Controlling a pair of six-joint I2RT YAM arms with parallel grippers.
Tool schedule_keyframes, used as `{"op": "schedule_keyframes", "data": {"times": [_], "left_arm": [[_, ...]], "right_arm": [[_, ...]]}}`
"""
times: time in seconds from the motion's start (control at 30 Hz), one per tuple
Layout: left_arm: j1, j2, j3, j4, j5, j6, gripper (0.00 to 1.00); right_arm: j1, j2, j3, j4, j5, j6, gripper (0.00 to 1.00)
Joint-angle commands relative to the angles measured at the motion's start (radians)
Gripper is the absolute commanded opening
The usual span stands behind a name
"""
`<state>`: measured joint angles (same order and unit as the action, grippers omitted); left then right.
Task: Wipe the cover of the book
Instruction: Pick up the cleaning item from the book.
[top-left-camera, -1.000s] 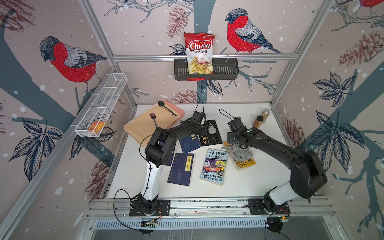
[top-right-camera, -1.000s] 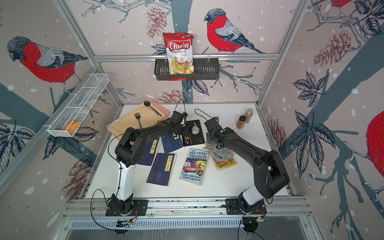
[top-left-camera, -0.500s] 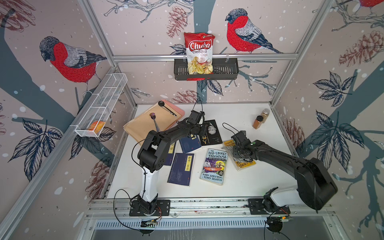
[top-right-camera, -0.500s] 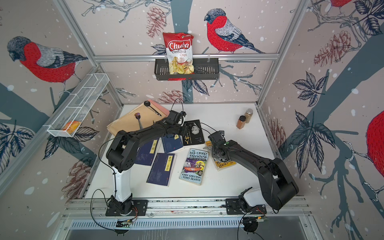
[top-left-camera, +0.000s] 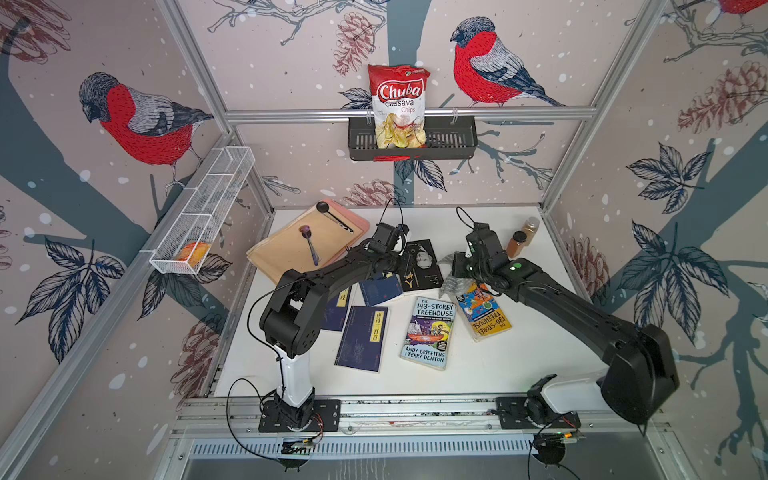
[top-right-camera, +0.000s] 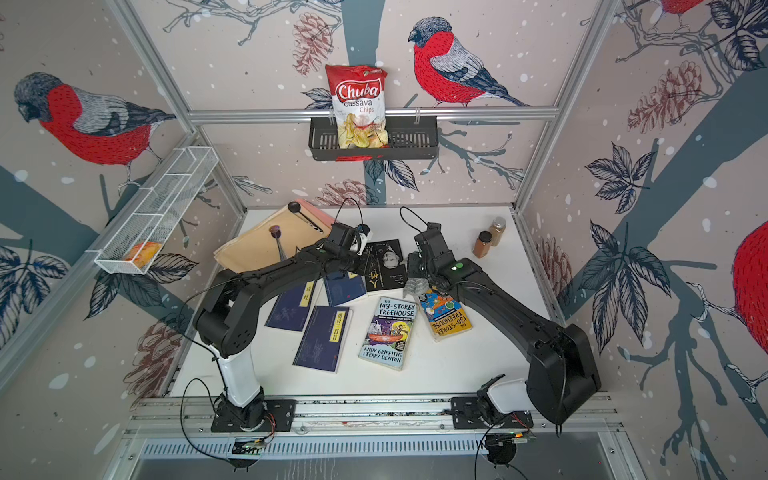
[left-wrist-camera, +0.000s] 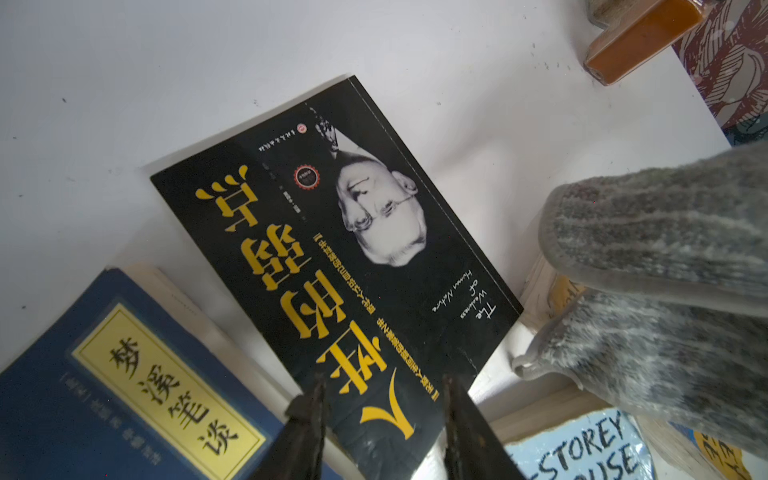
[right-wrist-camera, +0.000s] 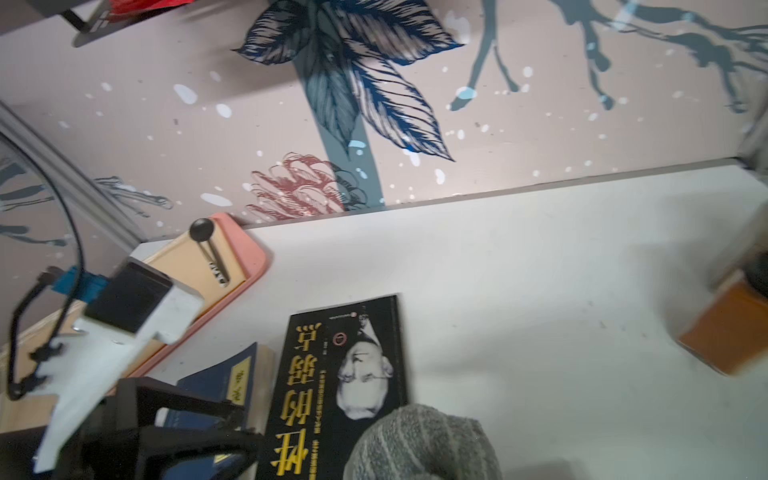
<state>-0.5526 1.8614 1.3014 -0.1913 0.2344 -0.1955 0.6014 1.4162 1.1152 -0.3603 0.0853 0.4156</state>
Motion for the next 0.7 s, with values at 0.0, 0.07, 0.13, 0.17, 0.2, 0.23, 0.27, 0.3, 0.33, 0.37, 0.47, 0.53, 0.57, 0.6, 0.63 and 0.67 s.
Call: {"op": "schedule_keyframes", "data": {"times": [0.0,0.07,0.13,0.17,0.2,0.23,0.27,0.3,0.33,0.37,0.47,0.53,0.57,0.6,0.63,0.67], "left_arm": [[0.005,-0.039,-0.027,0.015,-0.015,-0.004,0.46],[0.012,-0.064,-0.05,0.015,-0.028,-0.005,0.47],[0.024,-0.09,-0.074,0.016,-0.033,-0.011,0.47],[0.031,-0.103,-0.087,0.021,-0.033,-0.017,0.47],[0.037,-0.115,-0.099,0.026,-0.032,-0.02,0.47],[0.042,-0.126,-0.108,0.031,-0.033,-0.023,0.47],[0.048,-0.133,-0.116,0.035,-0.033,-0.026,0.47],[0.052,-0.14,-0.123,0.037,-0.033,-0.028,0.47],[0.055,-0.143,-0.127,0.038,-0.033,-0.027,0.47],[0.057,-0.144,-0.128,0.036,-0.033,-0.027,0.47],[0.058,-0.142,-0.13,0.035,-0.039,-0.028,0.47],[0.057,-0.139,-0.129,0.037,-0.044,-0.029,0.47],[0.058,-0.136,-0.127,0.039,-0.051,-0.03,0.47],[0.058,-0.134,-0.124,0.04,-0.055,-0.032,0.47],[0.057,-0.13,-0.12,0.043,-0.057,-0.033,0.47],[0.058,-0.125,-0.115,0.053,-0.058,-0.037,0.47]], "right_arm": [[0.001,0.055,0.082,0.075,-0.124,-0.06,0.09],[0.001,0.09,0.135,0.095,-0.17,-0.076,0.1],[0.0,0.121,0.177,0.126,-0.211,-0.087,0.1],[-0.002,0.135,0.196,0.143,-0.228,-0.093,0.1],[-0.003,0.149,0.21,0.161,-0.247,-0.096,0.1],[-0.006,0.162,0.217,0.177,-0.261,-0.096,0.1],[-0.011,0.175,0.217,0.198,-0.276,-0.097,0.1],[-0.016,0.192,0.21,0.217,-0.278,-0.094,0.1],[-0.022,0.209,0.204,0.225,-0.279,-0.094,0.1],[-0.029,0.234,0.198,0.222,-0.279,-0.096,0.1],[-0.043,0.304,0.182,0.17,-0.258,-0.096,0.1],[-0.039,0.329,0.144,0.156,-0.235,-0.102,0.1],[-0.036,0.335,0.118,0.155,-0.226,-0.105,0.1],[-0.033,0.336,0.091,0.155,-0.222,-0.109,0.1],[-0.03,0.333,0.071,0.154,-0.222,-0.11,0.1],[-0.029,0.331,0.049,0.156,-0.225,-0.111,0.1]]}}
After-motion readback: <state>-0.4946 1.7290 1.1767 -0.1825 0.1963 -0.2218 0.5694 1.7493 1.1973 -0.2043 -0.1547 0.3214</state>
